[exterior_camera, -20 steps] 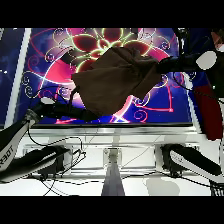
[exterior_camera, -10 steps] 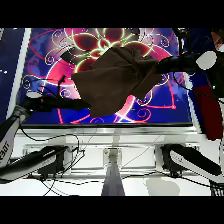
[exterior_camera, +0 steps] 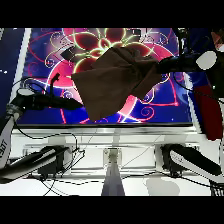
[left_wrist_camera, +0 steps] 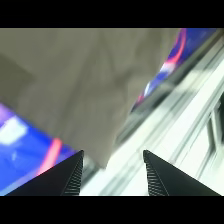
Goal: Fold the clothes and pants, and hang the long-sleeved shirts on hangers.
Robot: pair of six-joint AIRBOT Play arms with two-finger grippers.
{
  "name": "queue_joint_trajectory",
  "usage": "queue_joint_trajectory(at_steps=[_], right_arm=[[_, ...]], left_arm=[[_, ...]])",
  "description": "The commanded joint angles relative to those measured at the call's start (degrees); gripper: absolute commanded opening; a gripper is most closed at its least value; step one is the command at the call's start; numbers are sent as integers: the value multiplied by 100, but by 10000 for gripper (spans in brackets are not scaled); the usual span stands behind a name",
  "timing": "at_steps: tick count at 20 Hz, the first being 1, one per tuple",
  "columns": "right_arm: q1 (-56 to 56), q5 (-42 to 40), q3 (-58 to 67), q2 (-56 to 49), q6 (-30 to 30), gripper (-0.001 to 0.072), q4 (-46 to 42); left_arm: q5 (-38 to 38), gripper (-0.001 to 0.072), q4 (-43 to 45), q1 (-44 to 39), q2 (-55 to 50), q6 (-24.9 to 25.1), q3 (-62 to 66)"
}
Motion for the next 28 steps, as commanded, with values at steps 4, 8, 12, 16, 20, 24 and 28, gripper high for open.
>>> queue_joint_trajectory(at_steps=[4,8,12,16,20,24,28], right_arm=[[4,0,4,2,0,11,0],[4,0,4,2,0,11,2],[4,7,4,2,0,11,7],[4,2,4,2,0,11,7],[4,2,4,2,0,11,9],[4,2,4,2,0,11,9],[4,2,4,2,0,12,26]], left_arm=[[706,574,199,-181,-4,-79,-896],[968,609,192,-885,-7,-79,-911],[1318,596,-238,-1609,-4,-79,-909],[1305,597,-540,-1738,-4,-83,-907],[1099,596,-566,-1738,-4,-151,-907],[1040,596,-568,-1738,-4,-234,-907],[1233,595,-566,-1738,-4,-234,-907]])
